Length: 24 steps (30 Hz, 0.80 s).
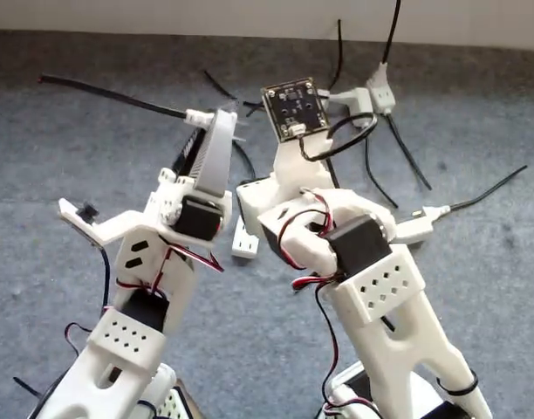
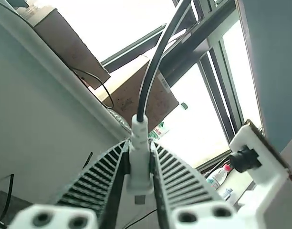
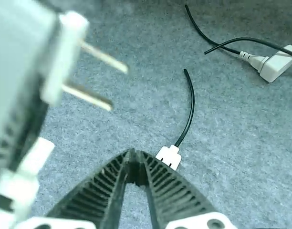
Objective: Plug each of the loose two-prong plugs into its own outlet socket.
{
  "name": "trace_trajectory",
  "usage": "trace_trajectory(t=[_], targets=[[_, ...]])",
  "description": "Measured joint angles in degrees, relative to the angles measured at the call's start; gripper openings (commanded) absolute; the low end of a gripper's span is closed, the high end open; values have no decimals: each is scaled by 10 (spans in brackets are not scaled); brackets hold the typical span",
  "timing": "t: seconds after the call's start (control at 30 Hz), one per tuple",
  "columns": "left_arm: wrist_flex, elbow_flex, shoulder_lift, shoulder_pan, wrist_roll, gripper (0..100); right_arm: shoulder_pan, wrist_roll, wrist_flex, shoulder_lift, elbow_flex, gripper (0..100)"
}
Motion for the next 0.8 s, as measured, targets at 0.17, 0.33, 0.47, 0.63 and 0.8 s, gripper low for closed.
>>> trace_trajectory(t=[0.17, 0.33, 0.47, 0.63, 0.8], targets=[[0, 24, -1, 20, 0, 6, 0, 2, -10, 0, 0, 8], [0, 27, -3, 20, 1, 6, 13, 3, -22, 0, 0, 8], [0, 39, -2, 30, 0, 6, 34, 3, -41, 0, 0, 8], [0, 47, -3, 58, -2, 6, 40, 4, -59, 0, 5, 8], [-1, 47, -3, 63, -2, 6, 52, 4, -75, 14, 7, 8]])
